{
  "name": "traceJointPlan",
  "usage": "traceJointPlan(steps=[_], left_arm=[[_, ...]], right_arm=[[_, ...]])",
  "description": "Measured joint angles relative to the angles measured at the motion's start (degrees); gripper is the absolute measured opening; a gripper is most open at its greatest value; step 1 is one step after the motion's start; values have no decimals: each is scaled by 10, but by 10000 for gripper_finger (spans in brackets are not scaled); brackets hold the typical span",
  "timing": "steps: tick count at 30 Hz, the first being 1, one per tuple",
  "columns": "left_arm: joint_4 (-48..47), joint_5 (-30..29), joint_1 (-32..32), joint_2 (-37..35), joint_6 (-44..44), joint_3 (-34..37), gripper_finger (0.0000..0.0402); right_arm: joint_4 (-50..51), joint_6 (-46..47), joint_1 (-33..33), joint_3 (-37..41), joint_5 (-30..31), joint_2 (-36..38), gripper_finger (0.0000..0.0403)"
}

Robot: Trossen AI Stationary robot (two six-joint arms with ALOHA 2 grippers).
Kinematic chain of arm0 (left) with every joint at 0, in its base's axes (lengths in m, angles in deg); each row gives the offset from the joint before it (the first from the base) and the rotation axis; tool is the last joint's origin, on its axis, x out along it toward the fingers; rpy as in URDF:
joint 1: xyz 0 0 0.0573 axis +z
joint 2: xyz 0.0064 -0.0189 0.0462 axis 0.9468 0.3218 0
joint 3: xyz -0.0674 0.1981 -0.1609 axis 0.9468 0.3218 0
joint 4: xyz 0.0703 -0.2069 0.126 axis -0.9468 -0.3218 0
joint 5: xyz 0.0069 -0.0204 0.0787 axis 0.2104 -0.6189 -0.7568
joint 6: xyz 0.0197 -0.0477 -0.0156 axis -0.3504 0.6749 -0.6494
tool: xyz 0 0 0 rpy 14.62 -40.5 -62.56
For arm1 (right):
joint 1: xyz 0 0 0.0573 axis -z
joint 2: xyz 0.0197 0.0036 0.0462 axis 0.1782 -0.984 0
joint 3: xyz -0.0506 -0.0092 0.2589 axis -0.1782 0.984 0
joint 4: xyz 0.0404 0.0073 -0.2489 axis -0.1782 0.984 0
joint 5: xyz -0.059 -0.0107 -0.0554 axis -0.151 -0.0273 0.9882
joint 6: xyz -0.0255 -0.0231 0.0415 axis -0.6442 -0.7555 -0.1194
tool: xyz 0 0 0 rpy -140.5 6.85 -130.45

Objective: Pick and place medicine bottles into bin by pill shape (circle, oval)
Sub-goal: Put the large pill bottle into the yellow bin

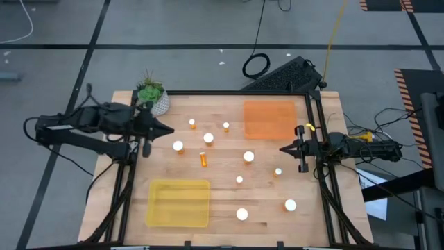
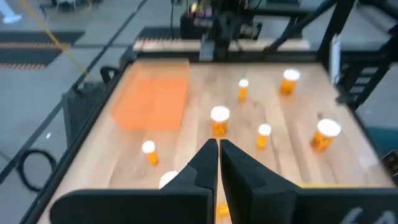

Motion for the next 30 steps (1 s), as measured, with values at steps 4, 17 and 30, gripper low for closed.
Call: traceJointPlan(steps=[4, 17, 30], left_arm=[[-2, 0, 0, 30, 0, 3, 21], [-8, -31, -3, 93, -16, 4, 21], [-9, -31, -3, 98, -14, 4, 21]], right_arm=[[-32, 90, 0, -1, 1, 0, 0], [17, 95, 0, -158, 35, -86, 0], [193, 65, 0, -467, 50, -342, 0]])
